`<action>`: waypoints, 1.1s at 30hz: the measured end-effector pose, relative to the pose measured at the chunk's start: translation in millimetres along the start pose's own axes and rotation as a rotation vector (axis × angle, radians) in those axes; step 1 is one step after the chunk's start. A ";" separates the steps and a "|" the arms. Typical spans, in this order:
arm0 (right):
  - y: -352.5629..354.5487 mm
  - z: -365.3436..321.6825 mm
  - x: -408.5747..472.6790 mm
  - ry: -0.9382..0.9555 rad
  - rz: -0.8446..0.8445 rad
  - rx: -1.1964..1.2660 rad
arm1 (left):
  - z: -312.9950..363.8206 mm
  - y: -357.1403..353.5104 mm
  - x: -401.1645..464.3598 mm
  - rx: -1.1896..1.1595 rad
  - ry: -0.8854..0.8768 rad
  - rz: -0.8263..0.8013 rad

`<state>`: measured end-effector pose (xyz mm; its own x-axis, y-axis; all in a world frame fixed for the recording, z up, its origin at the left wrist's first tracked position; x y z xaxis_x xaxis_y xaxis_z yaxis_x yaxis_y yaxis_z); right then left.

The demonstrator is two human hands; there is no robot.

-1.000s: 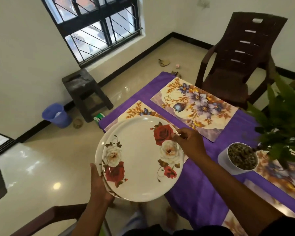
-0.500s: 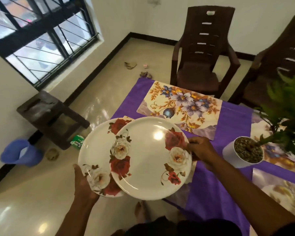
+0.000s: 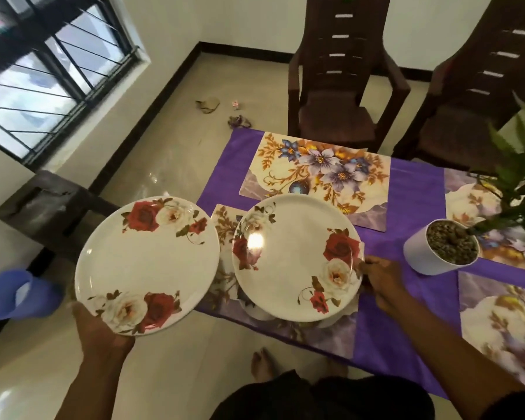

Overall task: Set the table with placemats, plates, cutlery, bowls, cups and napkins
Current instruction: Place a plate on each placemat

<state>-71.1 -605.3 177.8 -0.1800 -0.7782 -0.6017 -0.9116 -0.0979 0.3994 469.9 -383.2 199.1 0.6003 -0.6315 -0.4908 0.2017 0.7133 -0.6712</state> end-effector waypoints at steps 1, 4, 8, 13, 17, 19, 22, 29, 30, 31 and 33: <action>-2.0 0.6 -1.0 0.002 0.006 -0.004 | 5.1 -1.3 0.2 0.014 -0.017 0.042; -15.7 2.9 -3.4 -0.003 -0.029 -0.006 | 14.7 -11.2 3.6 0.043 -0.044 0.006; -39.8 8.0 -12.3 -0.020 -0.041 0.007 | 22.3 -27.5 6.4 -0.027 -0.030 -0.034; -65.9 11.9 -22.2 -0.036 -0.030 -0.056 | 22.8 -38.0 14.3 0.037 -0.042 -0.026; -76.7 11.4 -26.6 -0.016 -0.018 -0.073 | 16.0 -40.3 14.9 0.034 0.007 -0.037; -76.9 9.8 -25.1 -0.018 -0.001 -0.080 | 11.4 -42.1 18.2 0.012 0.016 -0.055; -74.0 12.3 -20.4 -0.036 0.022 -0.060 | 9.0 -42.9 12.3 0.083 -0.017 0.016; -78.0 15.6 -15.1 -0.019 0.031 -0.153 | -0.5 -39.4 22.2 0.013 0.023 -0.014; -75.2 11.7 -14.4 0.008 0.061 -0.226 | -4.1 -42.5 22.8 0.030 0.031 -0.020; -71.1 6.5 -14.0 0.045 0.093 -0.315 | -6.8 -46.0 22.0 0.044 0.029 -0.032; -66.7 -3.9 -13.5 0.145 0.131 -0.527 | -8.6 -51.3 20.8 0.071 0.040 -0.034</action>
<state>-6.4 -590.7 161.9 -0.1928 -0.8785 -0.4372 -0.5700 -0.2624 0.7786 465.5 -435.5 218.6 0.5613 -0.6665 -0.4906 0.2772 0.7100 -0.6474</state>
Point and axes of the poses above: each hand's wrist, its own x-axis towards the middle knuckle, its own y-axis out of the back of the hand, z = x × y, the point moved 8 cm from there along x, towards the middle knuckle, and after that the axes turned 14 degrees about -x, right-handed, at the moved point
